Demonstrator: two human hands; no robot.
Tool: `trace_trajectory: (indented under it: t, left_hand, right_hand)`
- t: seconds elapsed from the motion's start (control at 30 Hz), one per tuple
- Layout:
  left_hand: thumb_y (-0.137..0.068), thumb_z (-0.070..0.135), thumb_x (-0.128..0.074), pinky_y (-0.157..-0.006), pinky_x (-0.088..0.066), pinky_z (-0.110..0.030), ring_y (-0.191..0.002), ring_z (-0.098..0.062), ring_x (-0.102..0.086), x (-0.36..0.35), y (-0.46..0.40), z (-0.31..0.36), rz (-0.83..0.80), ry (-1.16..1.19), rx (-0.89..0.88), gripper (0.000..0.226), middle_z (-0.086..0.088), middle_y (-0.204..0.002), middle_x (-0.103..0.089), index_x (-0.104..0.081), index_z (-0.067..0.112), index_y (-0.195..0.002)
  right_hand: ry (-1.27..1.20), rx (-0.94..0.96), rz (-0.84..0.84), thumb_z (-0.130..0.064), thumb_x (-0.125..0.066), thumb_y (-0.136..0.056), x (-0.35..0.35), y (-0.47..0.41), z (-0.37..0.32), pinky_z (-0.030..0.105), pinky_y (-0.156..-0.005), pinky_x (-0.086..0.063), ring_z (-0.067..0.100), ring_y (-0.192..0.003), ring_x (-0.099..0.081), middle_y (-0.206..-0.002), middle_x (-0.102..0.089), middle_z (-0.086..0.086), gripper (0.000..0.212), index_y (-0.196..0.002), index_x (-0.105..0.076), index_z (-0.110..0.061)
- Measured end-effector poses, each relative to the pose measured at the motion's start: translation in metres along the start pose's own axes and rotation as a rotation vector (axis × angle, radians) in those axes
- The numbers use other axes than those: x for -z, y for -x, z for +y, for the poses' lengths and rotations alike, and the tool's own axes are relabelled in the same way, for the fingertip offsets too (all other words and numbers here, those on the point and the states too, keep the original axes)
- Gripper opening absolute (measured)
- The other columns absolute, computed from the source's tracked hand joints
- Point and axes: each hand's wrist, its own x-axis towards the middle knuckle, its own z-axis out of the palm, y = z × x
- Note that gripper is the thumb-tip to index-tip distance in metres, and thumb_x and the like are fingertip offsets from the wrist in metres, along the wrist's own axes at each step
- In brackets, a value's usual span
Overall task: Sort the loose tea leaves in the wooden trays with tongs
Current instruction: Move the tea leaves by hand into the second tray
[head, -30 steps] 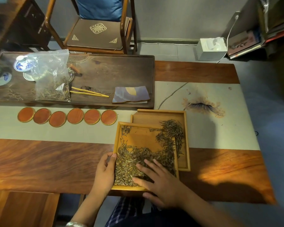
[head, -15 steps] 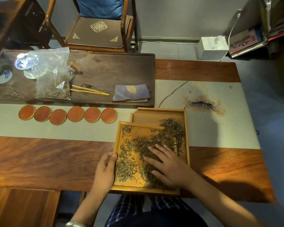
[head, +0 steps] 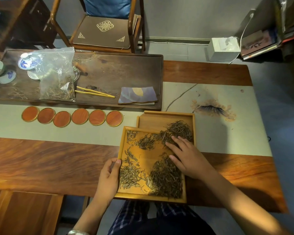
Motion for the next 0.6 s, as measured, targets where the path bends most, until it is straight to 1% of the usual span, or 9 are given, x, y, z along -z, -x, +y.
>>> trace_trajectory:
  t: [0.13, 0.23, 0.3, 0.33, 0.4, 0.47, 0.53, 0.6]
  left_hand:
    - [-0.099, 0.023, -0.047, -0.071, -0.046, -0.014, -0.08, -0.011, -0.064, 0.0, 0.0, -0.002, 0.0, 0.021, 0.015, 0.02, -0.004, -0.086, -0.07, -0.062, 0.01, -0.097]
    - [-0.099, 0.021, -0.047, -0.065, -0.046, -0.009, -0.075, -0.006, -0.064, 0.0, 0.0, -0.001, 0.01, 0.034, 0.008, 0.02, -0.002, -0.082, -0.069, -0.062, 0.008, -0.095]
    - [-0.099, 0.02, -0.047, -0.065, -0.046, -0.01, -0.074, -0.006, -0.064, 0.0, 0.0, 0.0, 0.015, 0.048, 0.006, 0.02, -0.002, -0.082, -0.069, -0.062, 0.008, -0.095]
    - [-0.099, 0.02, -0.047, -0.066, -0.047, -0.012, -0.075, -0.008, -0.064, 0.0, 0.0, 0.0, 0.017, 0.053, 0.008, 0.02, -0.002, -0.081, -0.069, -0.062, 0.008, -0.095]
    - [-0.099, 0.022, -0.046, -0.068, -0.048, -0.017, -0.076, -0.011, -0.065, 0.001, -0.001, 0.0, 0.016, 0.06, 0.021, 0.021, -0.002, -0.081, -0.069, -0.062, 0.008, -0.096]
    - [-0.099, 0.023, -0.046, -0.071, -0.048, -0.024, -0.078, -0.015, -0.065, 0.003, -0.003, 0.001, 0.018, 0.058, 0.031, 0.021, -0.004, -0.083, -0.069, -0.061, 0.009, -0.097]
    - [-0.099, 0.023, -0.046, -0.07, -0.048, -0.025, -0.078, -0.017, -0.065, 0.005, -0.004, 0.001, 0.027, 0.056, 0.028, 0.021, -0.004, -0.082, -0.069, -0.061, 0.009, -0.096]
    - [-0.099, 0.023, -0.046, -0.072, -0.048, -0.026, -0.079, -0.017, -0.065, 0.007, -0.004, 0.001, 0.034, 0.05, 0.027, 0.021, -0.004, -0.082, -0.07, -0.062, 0.01, -0.095]
  right_hand:
    - [0.015, -0.034, 0.009, -0.048, -0.026, -0.099, 0.002, -0.002, 0.005, 0.036, -0.116, -0.013, 0.024, -0.143, -0.02, -0.155, -0.028, 0.009, 0.055, -0.148, -0.031, -0.022]
    - [0.026, -0.052, 0.029, -0.049, -0.023, -0.099, 0.006, -0.002, 0.0, 0.038, -0.116, -0.016, 0.025, -0.143, -0.02, -0.154, -0.029, 0.009, 0.056, -0.147, -0.032, -0.021]
    - [-0.009, -0.04, 0.06, -0.052, -0.018, -0.097, 0.011, 0.001, -0.011, 0.041, -0.116, -0.021, 0.026, -0.142, -0.022, -0.152, -0.032, 0.01, 0.06, -0.146, -0.035, -0.022]
    - [-0.029, -0.009, 0.067, -0.053, -0.017, -0.097, 0.013, 0.003, -0.018, 0.043, -0.116, -0.023, 0.026, -0.142, -0.023, -0.152, -0.033, 0.01, 0.06, -0.145, -0.036, -0.023]
    - [-0.03, 0.115, 0.078, -0.052, -0.021, -0.098, 0.013, 0.013, -0.033, 0.046, -0.114, -0.022, 0.026, -0.141, -0.027, -0.151, -0.034, 0.01, 0.055, -0.143, -0.038, -0.025]
    - [0.036, 0.284, 0.088, -0.051, -0.027, -0.098, 0.008, 0.026, -0.046, 0.048, -0.109, -0.023, 0.028, -0.137, -0.034, -0.149, -0.037, 0.011, 0.051, -0.142, -0.039, -0.027]
    - [0.094, 0.422, 0.08, -0.05, -0.033, -0.097, -0.001, 0.04, -0.049, 0.049, -0.109, -0.025, 0.029, -0.136, -0.036, -0.149, -0.037, 0.011, 0.052, -0.143, -0.039, -0.026]
    - [0.093, 0.47, 0.073, -0.051, -0.037, -0.097, -0.01, 0.052, -0.046, 0.05, -0.11, -0.027, 0.03, -0.137, -0.035, -0.15, -0.036, 0.01, 0.053, -0.144, -0.039, -0.026]
